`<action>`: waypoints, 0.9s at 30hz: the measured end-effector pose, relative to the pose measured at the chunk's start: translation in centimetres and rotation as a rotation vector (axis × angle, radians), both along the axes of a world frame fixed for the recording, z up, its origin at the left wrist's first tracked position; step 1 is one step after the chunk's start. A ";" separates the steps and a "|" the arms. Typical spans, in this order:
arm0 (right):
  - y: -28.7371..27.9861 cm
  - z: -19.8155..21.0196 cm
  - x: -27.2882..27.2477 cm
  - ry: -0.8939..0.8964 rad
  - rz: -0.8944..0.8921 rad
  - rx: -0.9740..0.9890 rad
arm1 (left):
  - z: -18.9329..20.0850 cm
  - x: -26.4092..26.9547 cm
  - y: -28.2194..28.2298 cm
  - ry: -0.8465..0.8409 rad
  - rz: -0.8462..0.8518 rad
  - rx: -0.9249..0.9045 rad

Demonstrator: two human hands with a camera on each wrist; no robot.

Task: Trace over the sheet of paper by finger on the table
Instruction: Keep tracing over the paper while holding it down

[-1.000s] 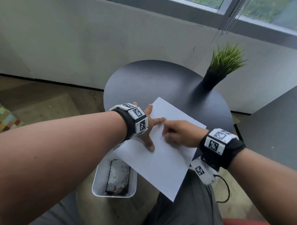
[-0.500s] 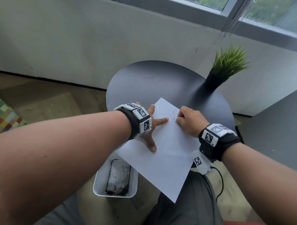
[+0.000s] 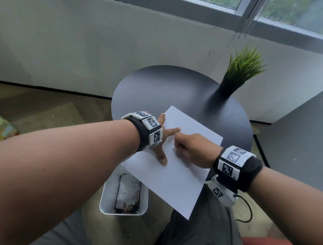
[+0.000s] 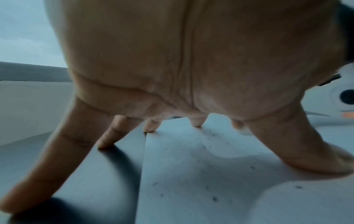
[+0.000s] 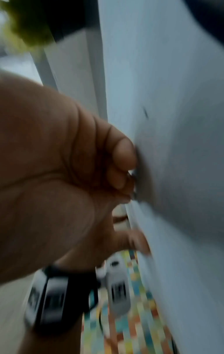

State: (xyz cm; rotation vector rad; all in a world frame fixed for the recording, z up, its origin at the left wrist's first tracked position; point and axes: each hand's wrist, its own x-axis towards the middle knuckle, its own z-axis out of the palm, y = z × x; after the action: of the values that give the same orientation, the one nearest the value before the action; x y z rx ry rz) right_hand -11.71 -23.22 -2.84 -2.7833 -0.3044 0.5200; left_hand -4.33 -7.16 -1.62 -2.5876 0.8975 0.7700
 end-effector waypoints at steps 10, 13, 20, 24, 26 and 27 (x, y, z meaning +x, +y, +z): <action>-2.7 -0.2 0.0 -0.065 -0.260 -0.066 | 1.1 0.0 -1.8 -0.028 -0.119 0.072; -1.0 0.4 -2.2 0.074 0.038 -0.006 | 0.8 0.2 -2.1 -0.021 -0.117 0.099; -6.1 0.4 -0.2 -0.069 -0.372 -0.099 | 0.8 0.3 -2.4 -0.031 -0.114 0.116; -3.2 0.9 -3.5 0.073 0.018 -0.020 | 0.8 0.1 -2.6 -0.040 -0.125 0.149; -4.9 1.2 -3.1 0.083 -0.053 -0.046 | 1.0 0.1 -2.9 -0.049 -0.132 0.172; -6.2 1.1 -2.6 0.055 -0.159 -0.062 | 1.0 0.0 -3.1 -0.064 -0.152 0.174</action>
State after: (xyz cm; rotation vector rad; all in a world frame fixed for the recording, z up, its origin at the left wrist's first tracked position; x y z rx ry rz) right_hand -14.26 -29.43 -1.69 -2.8161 -0.0544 0.5751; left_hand -4.31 -10.22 -0.67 -2.3494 0.9504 0.6870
